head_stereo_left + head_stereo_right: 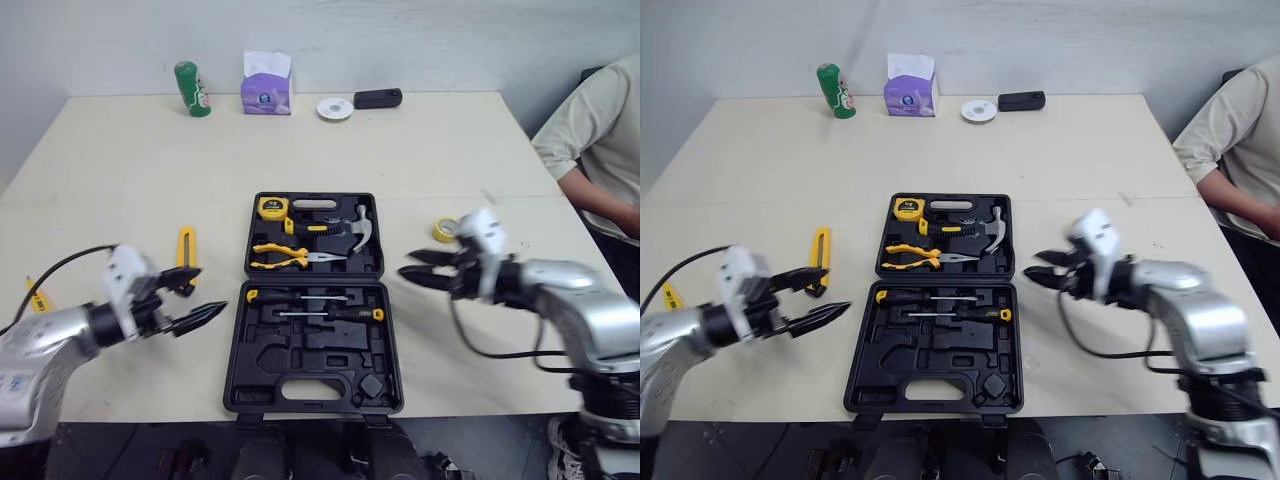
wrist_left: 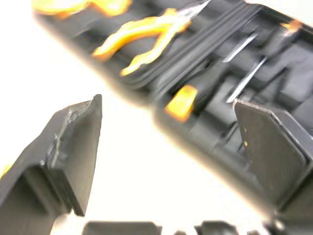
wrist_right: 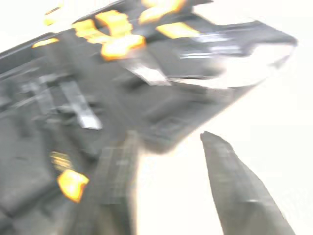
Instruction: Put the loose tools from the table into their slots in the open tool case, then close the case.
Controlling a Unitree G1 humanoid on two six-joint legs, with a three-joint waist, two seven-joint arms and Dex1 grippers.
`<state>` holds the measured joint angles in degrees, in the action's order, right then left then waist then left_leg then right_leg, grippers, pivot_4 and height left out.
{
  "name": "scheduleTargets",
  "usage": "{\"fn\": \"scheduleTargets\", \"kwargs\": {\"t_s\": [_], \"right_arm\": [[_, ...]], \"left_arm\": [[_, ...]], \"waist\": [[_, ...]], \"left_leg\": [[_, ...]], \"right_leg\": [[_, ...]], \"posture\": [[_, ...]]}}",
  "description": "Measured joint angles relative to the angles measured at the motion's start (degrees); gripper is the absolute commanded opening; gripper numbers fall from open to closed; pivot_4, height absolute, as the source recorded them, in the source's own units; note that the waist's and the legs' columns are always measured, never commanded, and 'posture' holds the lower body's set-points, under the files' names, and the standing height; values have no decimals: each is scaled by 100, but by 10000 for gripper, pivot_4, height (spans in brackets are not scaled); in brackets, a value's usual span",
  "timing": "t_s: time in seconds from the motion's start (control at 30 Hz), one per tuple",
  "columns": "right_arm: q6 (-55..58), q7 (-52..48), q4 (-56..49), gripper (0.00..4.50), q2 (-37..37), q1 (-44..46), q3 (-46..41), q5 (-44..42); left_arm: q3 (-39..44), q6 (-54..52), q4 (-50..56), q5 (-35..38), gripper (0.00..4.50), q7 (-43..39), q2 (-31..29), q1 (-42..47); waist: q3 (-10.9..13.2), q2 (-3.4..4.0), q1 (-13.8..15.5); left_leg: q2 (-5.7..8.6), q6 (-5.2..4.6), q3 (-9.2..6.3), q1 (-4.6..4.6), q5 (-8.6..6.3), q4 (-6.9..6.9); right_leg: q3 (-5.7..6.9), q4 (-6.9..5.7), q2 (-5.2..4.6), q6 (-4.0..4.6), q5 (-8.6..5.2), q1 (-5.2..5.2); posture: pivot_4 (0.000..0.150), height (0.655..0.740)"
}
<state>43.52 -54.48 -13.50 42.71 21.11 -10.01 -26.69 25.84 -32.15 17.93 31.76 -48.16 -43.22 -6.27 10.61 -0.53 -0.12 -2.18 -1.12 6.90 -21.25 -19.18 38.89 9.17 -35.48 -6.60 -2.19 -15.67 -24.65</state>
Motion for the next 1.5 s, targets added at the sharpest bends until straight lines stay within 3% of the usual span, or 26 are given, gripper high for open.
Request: {"fn": "scheduleTargets", "kwargs": {"t_s": [0.07,0.3,0.5,0.7,0.87,1.0,1.2,1.5], "right_arm": [[-219,-40,291,44587,363,-324,-373,43],[-1635,-91,2490,44587,1446,-608,-941,803],[-2226,-191,3201,44587,1561,-513,-926,1005],[-1838,-441,2240,44587,1448,-277,-806,573],[-951,-604,720,44587,1122,-85,-333,-221],[-481,-802,-469,44587,1071,591,301,-814],[-193,-1375,-691,44587,671,2034,1058,-1355],[-89,-1558,-444,44587,52,2558,1477,-1526]], "left_arm": [[746,67,37,74,45000,142,326,-682],[3060,351,-1011,120,45000,681,695,-1977],[3741,273,-1451,238,45000,1144,712,-2085],[3345,-278,-999,370,45000,2187,910,-1425],[3069,-1340,-716,410,45000,3767,1060,-393],[3277,-2419,-756,576,45000,4870,1026,489],[2896,-3975,-1417,316,45000,5488,74,1492],[2017,-4465,-2674,-336,45000,5390,-423,2326]], "waist": [[2,-1,-12],[15,-9,1],[31,17,2],[42,35,9],[51,23,1],[56,11,7],[68,-29,30],[65,-35,6]], "left_leg": [[-1,-31,9,2,-31,1],[-3,-14,8,6,-49,11],[-6,-11,6,1,-49,7],[-7,-9,5,4,-49,6],[-7,-7,6,5,-47,7],[-7,-3,4,5,-43,7],[-3,43,4,-1,-33,11],[0,21,14,-24,-24,8]], "right_leg": [[-3,8,0,-1,0,2],[-4,23,-1,1,-1,6],[-4,27,-1,0,0,3],[-7,3,-4,-4,4,-1],[-11,-7,-4,-4,5,-1],[-9,-8,-4,-3,5,-3],[-8,-6,-4,-3,5,-8],[-7,-29,-2,-3,5,-37]], "posture": [[1500,7252],[1500,7252],[1500,7252],[1500,7252],[1500,7252],[1500,7252],[1500,7252],[1500,7252]]}}
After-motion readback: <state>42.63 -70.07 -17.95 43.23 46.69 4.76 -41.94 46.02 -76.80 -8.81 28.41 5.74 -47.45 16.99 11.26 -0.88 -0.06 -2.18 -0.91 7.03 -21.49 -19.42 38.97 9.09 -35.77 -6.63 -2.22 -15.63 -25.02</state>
